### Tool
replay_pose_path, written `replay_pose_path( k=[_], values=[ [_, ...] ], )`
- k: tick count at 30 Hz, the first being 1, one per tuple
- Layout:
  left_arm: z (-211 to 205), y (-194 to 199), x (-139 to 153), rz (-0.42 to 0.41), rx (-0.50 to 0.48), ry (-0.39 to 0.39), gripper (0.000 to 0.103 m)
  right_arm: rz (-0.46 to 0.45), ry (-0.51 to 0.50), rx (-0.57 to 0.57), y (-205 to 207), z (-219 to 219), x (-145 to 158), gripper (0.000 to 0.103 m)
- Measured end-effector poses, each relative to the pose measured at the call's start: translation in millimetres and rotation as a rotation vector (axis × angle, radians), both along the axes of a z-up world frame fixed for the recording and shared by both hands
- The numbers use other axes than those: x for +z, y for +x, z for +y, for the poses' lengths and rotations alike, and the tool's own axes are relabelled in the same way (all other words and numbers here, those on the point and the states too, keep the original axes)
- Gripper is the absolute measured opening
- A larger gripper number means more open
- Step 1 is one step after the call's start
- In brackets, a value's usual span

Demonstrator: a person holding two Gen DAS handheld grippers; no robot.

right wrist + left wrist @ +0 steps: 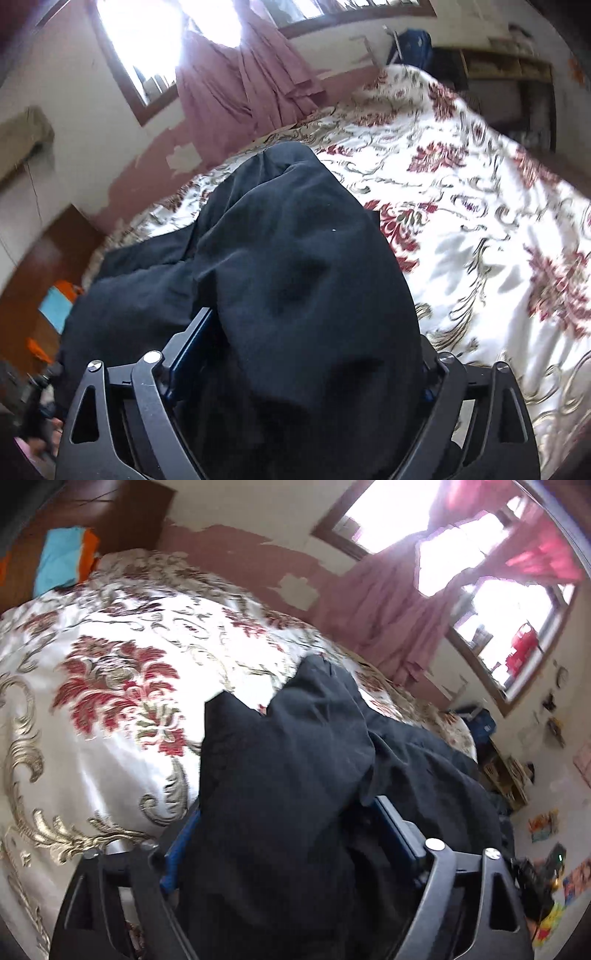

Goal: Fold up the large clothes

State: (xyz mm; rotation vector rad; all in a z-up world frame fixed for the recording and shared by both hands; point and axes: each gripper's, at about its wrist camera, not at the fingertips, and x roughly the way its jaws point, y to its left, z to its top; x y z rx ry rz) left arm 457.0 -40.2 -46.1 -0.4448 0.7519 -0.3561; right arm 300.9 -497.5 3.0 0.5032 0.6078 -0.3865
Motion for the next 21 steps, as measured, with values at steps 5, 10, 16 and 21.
replay_pose_path(
  k=[5, 10, 16, 21],
  values=[
    [1.0, -6.4, 8.8, -0.049, 0.071, 0.076, 0.093, 0.044, -0.242, -0.05, -4.7, 19.1, 20.9, 0.09],
    [-7.9, -28.0, 32.3, -0.196, 0.117, 0.167, 0.1, 0.04, -0.379, -0.084, -10.0, 37.2, 42.4, 0.091],
    [-23.9, -48.2, 53.7, -0.314, 0.071, 0.217, 0.102, -0.043, -0.442, -0.095, -26.7, 56.0, 69.6, 0.091],
    [-37.8, -67.7, 67.4, -0.392, 0.038, 0.229, 0.103, -0.117, -0.448, -0.056, -38.7, 70.8, 74.9, 0.095]
  ],
)
